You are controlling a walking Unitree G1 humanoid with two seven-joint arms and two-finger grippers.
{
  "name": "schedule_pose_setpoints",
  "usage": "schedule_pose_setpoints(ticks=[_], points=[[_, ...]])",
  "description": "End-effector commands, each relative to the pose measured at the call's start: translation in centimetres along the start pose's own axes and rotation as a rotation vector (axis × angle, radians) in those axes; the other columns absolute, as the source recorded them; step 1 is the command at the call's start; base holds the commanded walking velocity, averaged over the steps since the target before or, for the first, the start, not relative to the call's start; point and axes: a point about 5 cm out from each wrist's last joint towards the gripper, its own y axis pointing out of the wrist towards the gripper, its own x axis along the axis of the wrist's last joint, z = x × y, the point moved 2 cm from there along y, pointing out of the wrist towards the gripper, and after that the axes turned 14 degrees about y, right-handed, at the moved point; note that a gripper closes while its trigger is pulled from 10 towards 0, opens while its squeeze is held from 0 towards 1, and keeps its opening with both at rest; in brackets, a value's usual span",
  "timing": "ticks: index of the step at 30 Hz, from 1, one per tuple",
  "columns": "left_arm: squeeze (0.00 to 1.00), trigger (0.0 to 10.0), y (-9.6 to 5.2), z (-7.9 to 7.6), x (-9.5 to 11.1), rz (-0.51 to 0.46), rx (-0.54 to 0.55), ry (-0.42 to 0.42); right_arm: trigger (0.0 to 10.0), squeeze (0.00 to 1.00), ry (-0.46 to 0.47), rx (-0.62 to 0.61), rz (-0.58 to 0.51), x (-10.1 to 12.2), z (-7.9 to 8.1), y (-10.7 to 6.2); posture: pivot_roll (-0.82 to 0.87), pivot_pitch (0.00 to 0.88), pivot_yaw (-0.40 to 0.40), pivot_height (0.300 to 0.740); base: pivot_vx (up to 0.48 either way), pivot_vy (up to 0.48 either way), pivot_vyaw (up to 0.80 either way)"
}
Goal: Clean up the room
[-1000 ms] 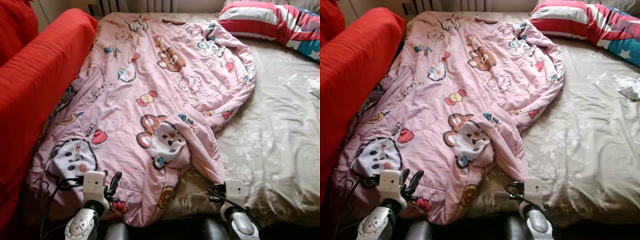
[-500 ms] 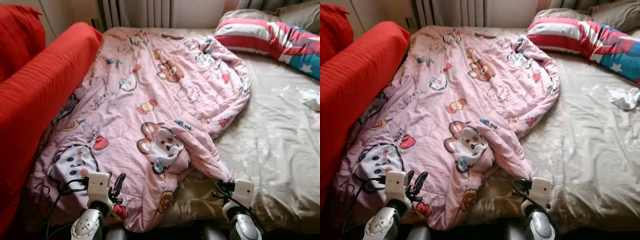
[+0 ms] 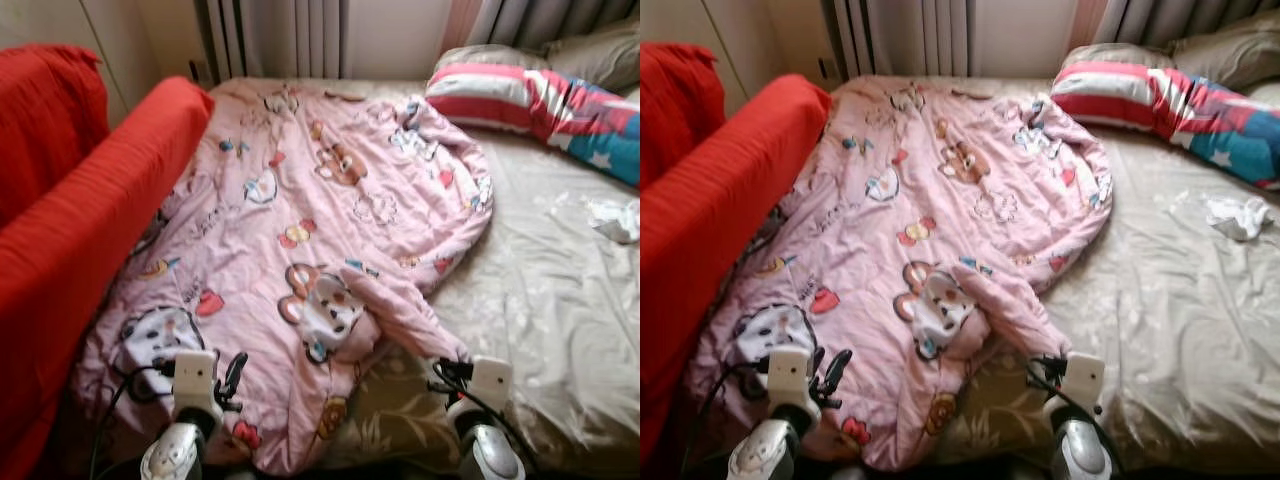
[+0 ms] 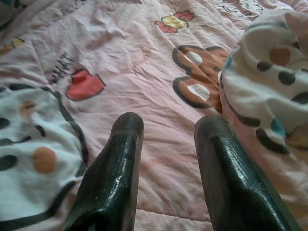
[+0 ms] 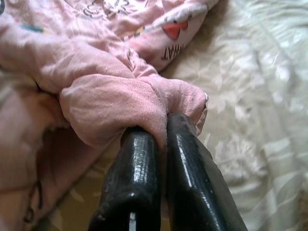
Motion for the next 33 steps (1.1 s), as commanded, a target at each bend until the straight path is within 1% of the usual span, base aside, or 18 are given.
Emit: schedule_pose_setpoints(ticks=[1, 4, 17, 29, 33], points=[[0.00, 10.0, -0.33, 0.56, -0.51, 0.019, 0.017, 0.010, 10.0, 0.00, 0.006, -0.013, -0.010, 0.22, -0.32, -0.05, 0.01, 0.178, -0.019, 0.728, 0.000, 0.000, 0.00], [0.00, 10.0, -0.36, 0.65, -0.56, 0.020, 0.020, 0.010, 10.0, 0.00, 0.005, -0.013, -0.010, 0.26, -0.29, -0.01, 0.02, 0.179, -0.019, 0.740, 0.000, 0.000, 0.00], [0.00, 10.0, -0.53, 0.65, -1.03, 0.036, 0.015, 0.013, 10.0, 0.00, -0.002, 0.000, -0.011, 0.33, 0.22, 0.21, 0.02, 0.191, -0.014, 0.740, 0.000, 0.000, 0.00], [0.00, 10.0, -0.61, 0.41, -0.89, 0.026, 0.000, 0.009, 10.0, 0.00, -0.002, -0.003, -0.007, 0.18, 0.35, 0.19, 0.02, 0.198, -0.010, 0.740, 0.000, 0.000, 0.00], [0.00, 10.0, -0.61, 0.41, -0.88, 0.025, -0.001, 0.009, 10.0, 0.00, -0.002, -0.003, -0.012, 0.24, 0.35, 0.19, 0.02, 0.199, -0.009, 0.740, -0.240, 0.000, 0.00]])
